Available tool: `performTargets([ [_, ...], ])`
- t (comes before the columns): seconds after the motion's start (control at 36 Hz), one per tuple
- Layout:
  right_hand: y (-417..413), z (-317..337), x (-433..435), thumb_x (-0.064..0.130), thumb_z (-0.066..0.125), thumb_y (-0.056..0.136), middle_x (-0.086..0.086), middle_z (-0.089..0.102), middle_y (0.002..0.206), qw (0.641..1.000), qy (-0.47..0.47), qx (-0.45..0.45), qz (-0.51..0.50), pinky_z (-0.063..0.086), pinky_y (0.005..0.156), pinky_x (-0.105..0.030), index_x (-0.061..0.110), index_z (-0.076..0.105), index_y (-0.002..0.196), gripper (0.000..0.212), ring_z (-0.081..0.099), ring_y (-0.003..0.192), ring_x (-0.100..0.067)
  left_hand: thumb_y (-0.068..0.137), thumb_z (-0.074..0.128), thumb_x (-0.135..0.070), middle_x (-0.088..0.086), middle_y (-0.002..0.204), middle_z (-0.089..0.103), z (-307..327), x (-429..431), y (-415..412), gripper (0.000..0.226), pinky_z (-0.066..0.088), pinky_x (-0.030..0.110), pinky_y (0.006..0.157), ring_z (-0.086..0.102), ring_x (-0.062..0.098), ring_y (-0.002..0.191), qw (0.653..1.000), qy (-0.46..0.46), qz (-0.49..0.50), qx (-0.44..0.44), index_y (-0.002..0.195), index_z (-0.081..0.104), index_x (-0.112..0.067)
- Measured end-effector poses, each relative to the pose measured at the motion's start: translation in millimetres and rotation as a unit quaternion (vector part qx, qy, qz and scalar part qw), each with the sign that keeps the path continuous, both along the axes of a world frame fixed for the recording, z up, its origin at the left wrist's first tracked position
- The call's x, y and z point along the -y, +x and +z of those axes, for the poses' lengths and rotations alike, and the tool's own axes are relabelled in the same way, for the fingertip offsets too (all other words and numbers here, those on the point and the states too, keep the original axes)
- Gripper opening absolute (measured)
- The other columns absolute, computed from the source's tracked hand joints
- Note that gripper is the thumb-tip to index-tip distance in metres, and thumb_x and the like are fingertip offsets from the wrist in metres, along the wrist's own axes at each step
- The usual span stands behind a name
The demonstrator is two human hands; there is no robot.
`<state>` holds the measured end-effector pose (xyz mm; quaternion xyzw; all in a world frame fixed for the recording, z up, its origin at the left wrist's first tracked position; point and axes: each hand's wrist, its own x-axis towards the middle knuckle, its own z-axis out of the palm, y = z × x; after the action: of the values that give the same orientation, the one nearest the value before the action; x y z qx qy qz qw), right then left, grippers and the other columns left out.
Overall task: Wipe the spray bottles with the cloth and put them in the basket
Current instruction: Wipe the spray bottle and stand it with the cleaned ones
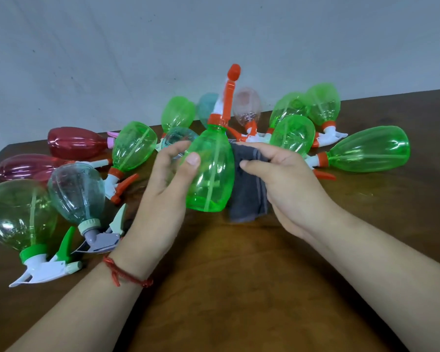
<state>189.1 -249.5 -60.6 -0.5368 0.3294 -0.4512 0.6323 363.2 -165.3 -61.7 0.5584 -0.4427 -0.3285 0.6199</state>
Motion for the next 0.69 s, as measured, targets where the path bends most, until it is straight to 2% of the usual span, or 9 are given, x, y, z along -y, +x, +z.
performTargets([
  [0.11, -4, 4, -2, 0.000, 0.064, 0.099, 0.001, 0.080, 0.115, 0.998, -0.058, -0.010, -0.034, 0.054, 0.108, -0.053, 0.028, 0.081, 0.115, 0.035, 0.074, 0.115, -0.023, 0.109, 0.053, -0.053, -0.012, 0.128, 0.074, 3, 0, -3, 0.031, 0.051, 0.046, 0.112, 0.068, 0.009, 0.124, 0.998, 0.022, 0.012, 0.065, 0.131, 0.067, -0.037],
  [0.22, -4, 6, -3, 0.002, 0.066, 0.099, 0.008, 0.080, 0.114, 0.992, -0.109, -0.043, -0.042, 0.054, 0.108, -0.048, 0.027, 0.080, 0.118, 0.035, 0.073, 0.115, -0.015, 0.115, 0.043, -0.044, -0.025, 0.131, 0.069, 7, -1, -4, 0.031, 0.048, 0.023, 0.109, 0.061, -0.006, 0.127, 0.991, 0.003, 0.059, 0.123, 0.138, 0.064, -0.042],
  [0.31, -4, 8, -5, 0.003, 0.065, 0.100, 0.013, 0.079, 0.116, 0.987, -0.141, -0.060, -0.047, 0.054, 0.107, -0.038, 0.025, 0.078, 0.124, 0.035, 0.071, 0.115, -0.007, 0.116, 0.042, -0.044, -0.001, 0.121, 0.071, 2, 0, -2, 0.023, 0.055, 0.049, 0.103, 0.068, 0.025, 0.115, 0.990, -0.032, 0.078, 0.112, 0.129, 0.060, -0.037],
  [0.39, -5, 8, -6, 0.004, 0.067, 0.100, 0.016, 0.077, 0.117, 0.983, -0.161, -0.070, -0.057, 0.053, 0.109, -0.037, 0.027, 0.077, 0.126, 0.036, 0.069, 0.116, -0.002, 0.114, 0.041, -0.053, -0.003, 0.120, 0.070, 2, -2, -1, 0.030, 0.054, 0.040, 0.102, 0.067, 0.017, 0.115, 0.993, -0.037, 0.065, 0.097, 0.119, 0.062, -0.032],
  [0.44, -4, 7, -6, 0.005, 0.069, 0.098, 0.016, 0.076, 0.120, 0.981, -0.167, -0.073, -0.064, 0.051, 0.112, -0.038, 0.028, 0.076, 0.127, 0.038, 0.068, 0.118, -0.001, 0.100, 0.055, -0.073, -0.006, 0.124, 0.070, 3, -3, -3, 0.044, 0.053, 0.053, 0.108, 0.067, 0.021, 0.123, 0.999, 0.010, 0.009, 0.046, 0.121, 0.062, -0.035],
  [0.47, -3, 6, -6, 0.004, 0.070, 0.098, 0.014, 0.077, 0.120, 0.982, -0.165, -0.069, -0.061, 0.052, 0.112, -0.041, 0.028, 0.075, 0.127, 0.038, 0.069, 0.118, -0.003, 0.093, 0.068, -0.072, -0.013, 0.123, 0.071, 4, -4, -5, 0.048, 0.056, 0.048, 0.104, 0.069, 0.014, 0.121, 0.999, 0.029, -0.008, 0.043, 0.125, 0.060, -0.037],
  [0.53, -2, 5, -6, 0.004, 0.071, 0.097, 0.008, 0.079, 0.113, 0.985, -0.150, -0.065, -0.048, 0.055, 0.106, -0.050, 0.029, 0.074, 0.121, 0.035, 0.073, 0.110, -0.011, 0.082, 0.087, -0.055, -0.021, 0.121, 0.072, 4, -5, -9, 0.064, 0.058, 0.027, 0.093, 0.072, 0.002, 0.112, 0.996, 0.032, -0.018, 0.076, 0.133, 0.055, -0.033],
  [0.58, -3, 6, -3, 0.005, 0.072, 0.095, 0.001, 0.081, 0.104, 0.987, -0.141, -0.056, -0.046, 0.057, 0.099, -0.058, 0.027, 0.071, 0.110, 0.027, 0.076, 0.102, -0.022, 0.078, 0.090, -0.042, -0.023, 0.120, 0.072, 3, -4, -10, 0.068, 0.058, 0.021, 0.087, 0.073, 0.001, 0.109, 0.996, 0.021, -0.014, 0.082, 0.135, 0.055, -0.028],
  [0.69, -17, 19, 11, 0.009, 0.076, 0.088, 0.001, 0.080, 0.096, 0.975, -0.171, 0.001, -0.143, 0.060, 0.088, -0.050, 0.027, 0.069, 0.094, 0.020, 0.076, 0.093, -0.024, 0.081, 0.085, -0.026, -0.014, 0.124, 0.072, 3, -5, -4, 0.054, 0.060, 0.038, 0.094, 0.073, 0.013, 0.113, 0.996, -0.006, -0.030, 0.085, 0.129, 0.061, -0.030],
])
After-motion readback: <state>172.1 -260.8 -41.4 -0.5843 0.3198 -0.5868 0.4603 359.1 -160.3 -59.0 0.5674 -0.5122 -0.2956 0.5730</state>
